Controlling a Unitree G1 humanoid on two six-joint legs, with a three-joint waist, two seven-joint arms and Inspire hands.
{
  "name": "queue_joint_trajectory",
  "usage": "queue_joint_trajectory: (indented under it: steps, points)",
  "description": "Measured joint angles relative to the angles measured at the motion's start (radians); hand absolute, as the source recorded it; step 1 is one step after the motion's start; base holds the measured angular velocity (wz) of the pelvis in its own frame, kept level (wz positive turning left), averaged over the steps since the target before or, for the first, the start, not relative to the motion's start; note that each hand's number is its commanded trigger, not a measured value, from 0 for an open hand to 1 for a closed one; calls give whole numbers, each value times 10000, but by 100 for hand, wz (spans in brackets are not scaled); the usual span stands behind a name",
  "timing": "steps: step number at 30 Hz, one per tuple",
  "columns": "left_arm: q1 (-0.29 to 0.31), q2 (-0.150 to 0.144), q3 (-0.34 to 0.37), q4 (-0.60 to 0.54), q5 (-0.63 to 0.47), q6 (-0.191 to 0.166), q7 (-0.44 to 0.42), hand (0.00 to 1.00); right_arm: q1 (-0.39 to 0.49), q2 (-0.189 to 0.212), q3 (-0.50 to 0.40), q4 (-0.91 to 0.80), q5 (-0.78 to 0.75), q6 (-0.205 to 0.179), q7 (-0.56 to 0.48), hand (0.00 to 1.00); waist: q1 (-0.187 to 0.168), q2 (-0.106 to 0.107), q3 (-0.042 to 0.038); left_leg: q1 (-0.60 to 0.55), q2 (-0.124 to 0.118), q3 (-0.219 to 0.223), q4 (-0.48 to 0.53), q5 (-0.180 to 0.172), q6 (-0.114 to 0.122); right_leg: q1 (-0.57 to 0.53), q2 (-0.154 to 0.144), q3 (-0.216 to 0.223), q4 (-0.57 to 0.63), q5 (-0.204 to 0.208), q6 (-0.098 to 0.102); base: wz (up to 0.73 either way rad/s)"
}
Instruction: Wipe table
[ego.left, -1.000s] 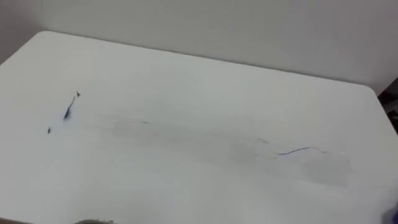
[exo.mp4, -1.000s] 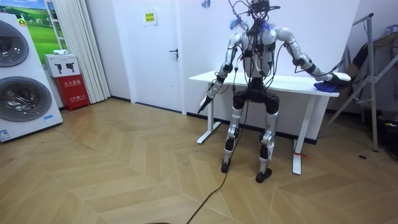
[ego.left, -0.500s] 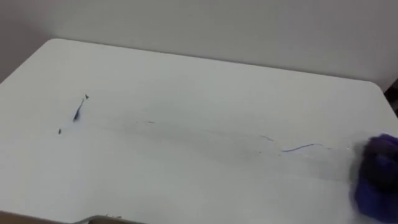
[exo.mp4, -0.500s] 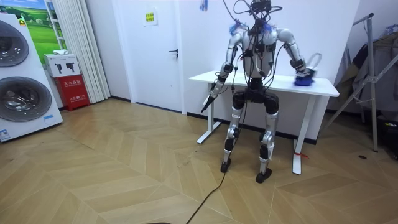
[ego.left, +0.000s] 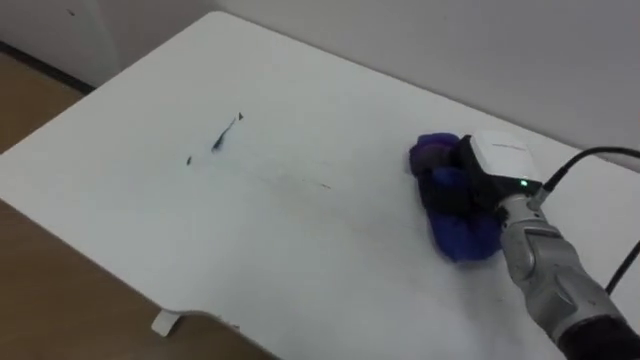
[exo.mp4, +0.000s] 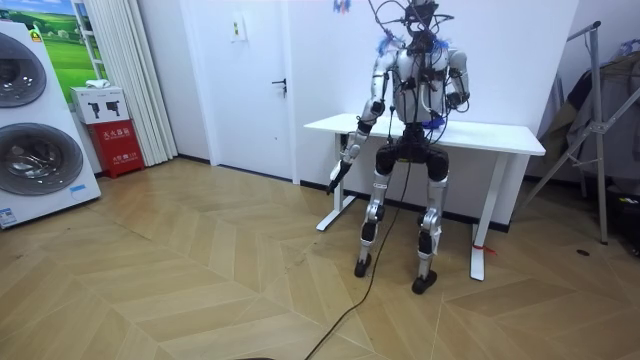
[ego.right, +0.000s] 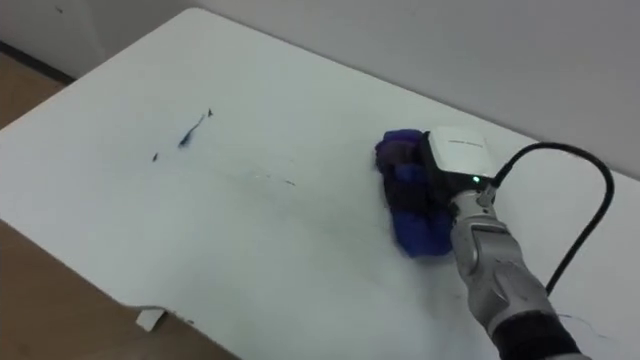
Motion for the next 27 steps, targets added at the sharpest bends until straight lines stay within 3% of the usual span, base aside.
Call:
queue_joint_trajectory:
  steps: [7,10,13,15,18,23,27]
  points:
    - [-69,-12,11,-400,105,-38,-89,0,241,0,-93,33,117,-101,-161,100,-249,-104,-77,47,-21,58,-119,-1,0,59,2,9,-145,13,25,2]
    - [-22,-5,23,-539,21,-27,-72,0,948,-9,-540,137,446,-378,-603,100,-474,-104,-112,134,-38,13,-123,0,0,233,1,18,-163,12,26,15]
    - [99,5,29,-639,29,-50,53,0,1784,-6,-1297,290,911,-729,-1355,100,-843,-68,-129,129,-44,30,-123,0,0,259,-1,11,-183,11,29,5]
    - [302,8,191,-772,40,-103,78,0,2487,-3,-2353,522,1122,-1027,-1760,100,-1363,-63,-138,118,-92,34,-111,0,1,350,-47,-12,-182,-7,58,18]
    - [421,-9,539,-872,124,-179,102,0,3127,-6,-3717,997,1408,-1165,-2160,100,-1586,-75,-207,111,-211,202,-7,-13,22,337,-166,42,-224,-89,191,-13]
    - [590,1,1014,-1166,107,-210,134,0,3755,-250,-4869,1874,1703,-1195,-2544,100,-1946,-119,-369,110,-204,298,139,-5,40,364,-157,196,-227,-119,218,-5]
    - [649,20,1494,-1157,24,-248,135,0,3963,-474,-5658,2561,1817,-1183,-2492,100,-2054,-194,-354,118,-207,295,283,-24,64,337,-151,397,-142,-157,181,-2]
